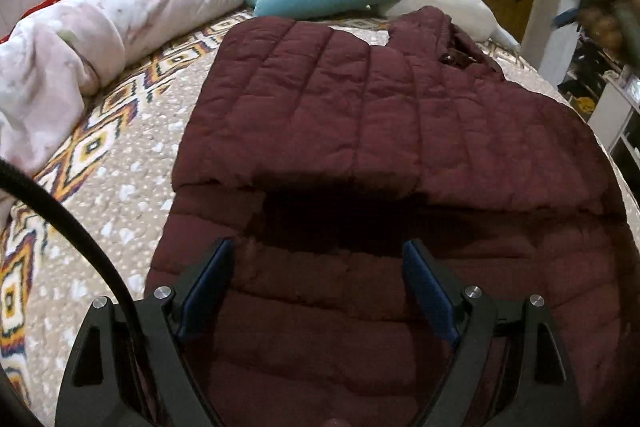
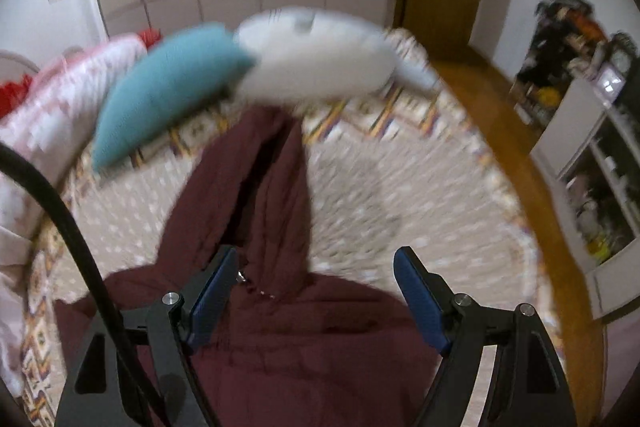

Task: Fold large clothes
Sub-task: 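Grasp the hood with the right tool and fold it down over the body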

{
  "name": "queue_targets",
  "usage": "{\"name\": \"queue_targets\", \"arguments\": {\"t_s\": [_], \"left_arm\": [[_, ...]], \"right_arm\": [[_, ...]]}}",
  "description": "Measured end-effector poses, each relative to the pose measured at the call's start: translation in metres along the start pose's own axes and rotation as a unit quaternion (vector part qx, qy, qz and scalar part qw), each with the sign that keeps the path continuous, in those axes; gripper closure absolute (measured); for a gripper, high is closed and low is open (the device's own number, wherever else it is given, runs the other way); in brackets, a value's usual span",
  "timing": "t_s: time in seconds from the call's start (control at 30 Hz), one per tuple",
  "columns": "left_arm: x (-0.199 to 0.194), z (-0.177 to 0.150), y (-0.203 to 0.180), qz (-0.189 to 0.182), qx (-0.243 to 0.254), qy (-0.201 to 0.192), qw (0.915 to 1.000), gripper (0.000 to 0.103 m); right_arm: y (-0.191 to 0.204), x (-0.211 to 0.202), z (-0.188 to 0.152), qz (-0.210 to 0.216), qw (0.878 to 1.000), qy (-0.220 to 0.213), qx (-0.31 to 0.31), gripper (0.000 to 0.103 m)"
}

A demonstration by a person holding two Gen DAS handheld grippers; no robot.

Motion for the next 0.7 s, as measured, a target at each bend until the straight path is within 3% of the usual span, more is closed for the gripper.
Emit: {"name": "queue_targets", "arguments": {"t_s": [0.2,0.37,0.53,0.57,0.6,0.63,0.7], "left_arm": [[0.005,-0.006,0.007,-0.054,-0.029,-0.006,0.9981,0.008],[0.004,-0.006,0.009,-0.062,-0.035,-0.011,0.9974,0.007],[0.004,-0.005,0.009,-0.065,-0.036,-0.012,0.9972,0.005],[0.005,-0.005,0.008,-0.065,-0.033,-0.011,0.9972,0.005],[0.005,-0.005,0.008,-0.065,-0.032,-0.010,0.9973,0.004],[0.006,-0.005,0.008,-0.065,-0.031,-0.010,0.9974,0.004],[0.006,-0.005,0.008,-0.067,-0.032,-0.009,0.9972,0.004]], "right_arm": [[0.027,0.108,-0.004,-0.008,1.000,0.024,0.010,0.020],[0.027,0.161,0.010,-0.005,0.998,0.029,0.059,0.020],[0.033,0.197,0.022,-0.003,0.997,0.036,0.069,0.021],[0.034,0.201,0.022,-0.005,0.997,0.035,0.068,0.035],[0.034,0.203,0.022,-0.005,0.997,0.033,0.069,0.070],[0.032,0.202,0.022,-0.002,0.997,0.029,0.071,0.083],[0.028,0.184,0.025,-0.001,0.997,-0.011,0.079,0.089]]}}
Point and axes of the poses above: each gripper's, at about its wrist camera, not at the fingertips, and x roughly the way its jaws point, y to its left, z to its top, the point moved 3 cm from there along x, roughly the way its jaws point, and after that the axes turned 6 degrees about -y, right-handed, at the moved point
